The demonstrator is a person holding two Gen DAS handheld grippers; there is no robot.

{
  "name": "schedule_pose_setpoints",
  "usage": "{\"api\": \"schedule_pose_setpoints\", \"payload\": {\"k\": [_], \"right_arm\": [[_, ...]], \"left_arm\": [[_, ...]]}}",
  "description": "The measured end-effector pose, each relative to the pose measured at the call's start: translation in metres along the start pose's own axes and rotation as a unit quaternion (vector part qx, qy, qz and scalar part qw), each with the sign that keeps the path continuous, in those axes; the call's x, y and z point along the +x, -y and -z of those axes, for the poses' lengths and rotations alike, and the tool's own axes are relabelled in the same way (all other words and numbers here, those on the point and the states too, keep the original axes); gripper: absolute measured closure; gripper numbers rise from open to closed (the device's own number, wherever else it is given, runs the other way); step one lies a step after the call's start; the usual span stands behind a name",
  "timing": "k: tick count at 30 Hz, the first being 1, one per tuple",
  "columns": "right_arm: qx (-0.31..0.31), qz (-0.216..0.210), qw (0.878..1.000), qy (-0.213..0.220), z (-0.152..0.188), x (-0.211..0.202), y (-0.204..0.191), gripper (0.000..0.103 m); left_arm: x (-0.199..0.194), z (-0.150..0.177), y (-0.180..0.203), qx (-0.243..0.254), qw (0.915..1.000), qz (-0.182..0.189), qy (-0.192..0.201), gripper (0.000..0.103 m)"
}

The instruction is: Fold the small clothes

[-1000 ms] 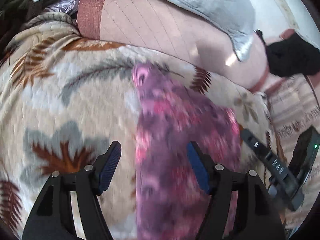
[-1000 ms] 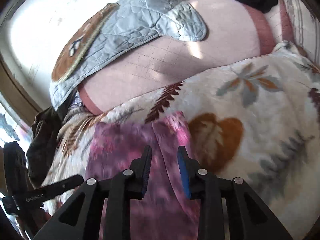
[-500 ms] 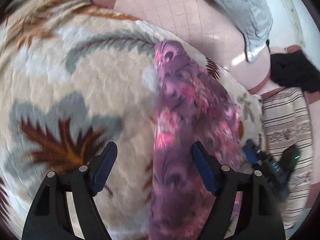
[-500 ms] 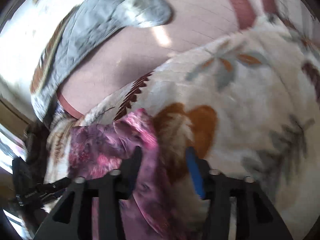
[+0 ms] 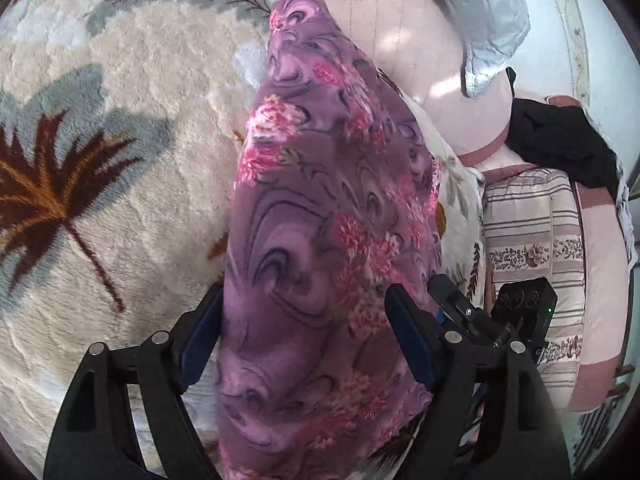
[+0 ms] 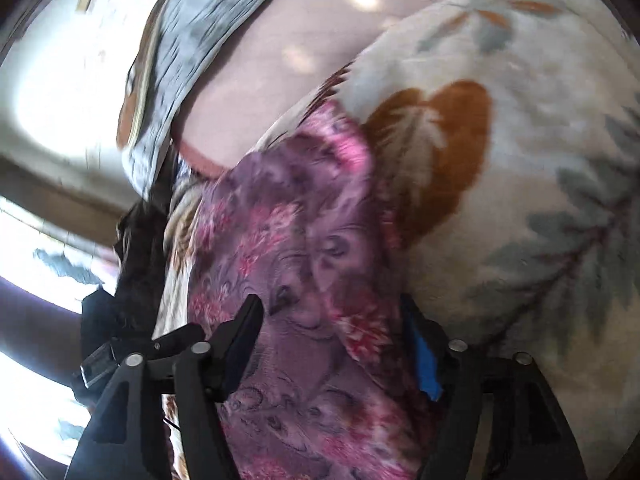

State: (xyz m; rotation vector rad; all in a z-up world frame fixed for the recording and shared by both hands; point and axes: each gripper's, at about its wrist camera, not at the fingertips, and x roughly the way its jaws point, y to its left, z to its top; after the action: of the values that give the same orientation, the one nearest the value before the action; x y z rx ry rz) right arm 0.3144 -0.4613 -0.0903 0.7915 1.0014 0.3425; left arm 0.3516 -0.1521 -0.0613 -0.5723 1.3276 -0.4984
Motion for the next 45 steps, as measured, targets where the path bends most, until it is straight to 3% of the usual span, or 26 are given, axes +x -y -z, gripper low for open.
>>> {"api": "schedule_pose_setpoints", "payload": {"k": [5, 8, 10, 12, 15, 22, 32, 39, 45], "right_arm": [[-0.012, 0.001, 1.0, -0.006, -0.004, 0.01, -0.004, 0.03], [-0.052, 0.024, 0.998, -0.009, -0.001, 0.011, -0.011, 0.052], [-0.063, 0.024, 0.998, -0.004, 0.002, 0.01, -0.015, 0.064], [-0.071, 0.032, 0.997, 0.009, 0.004, 0.007, -0.019, 0.071], [-0.09, 0.052, 0.994, 0.024, 0.009, 0.003, -0.03, 0.075], [-0.101, 0.077, 0.99, 0.057, 0.026, -0.019, -0.064, 0.076], [-0.106, 0.059, 0.989, 0.082, 0.079, -0.063, -0.106, 0.077], [-0.107, 0.041, 0.99, 0.084, 0.118, -0.075, -0.136, 0.077], [-0.111, 0.026, 0.991, 0.07, 0.147, -0.063, -0.161, 0.076]], "left_arm": [[-0.002, -0.002, -0.005, -0.036, 0.9992, 0.016, 0.003, 0.024], [-0.003, 0.0, -0.004, -0.039, 0.9991, 0.016, 0.006, 0.026], [-0.005, 0.003, -0.002, -0.033, 0.9994, 0.006, 0.01, 0.038], [-0.005, 0.005, 0.002, -0.024, 0.9995, -0.011, 0.017, 0.066], [-0.012, 0.009, 0.005, -0.011, 0.9994, -0.017, 0.029, 0.079], [-0.046, 0.025, 0.023, 0.025, 0.9979, -0.023, 0.055, 0.08], [-0.109, 0.068, 0.031, 0.069, 0.9932, -0.038, 0.086, 0.08], [-0.151, 0.096, 0.017, 0.074, 0.9904, -0.049, 0.106, 0.08], [-0.18, 0.117, -0.026, 0.051, 0.9899, -0.062, 0.117, 0.08]]}}
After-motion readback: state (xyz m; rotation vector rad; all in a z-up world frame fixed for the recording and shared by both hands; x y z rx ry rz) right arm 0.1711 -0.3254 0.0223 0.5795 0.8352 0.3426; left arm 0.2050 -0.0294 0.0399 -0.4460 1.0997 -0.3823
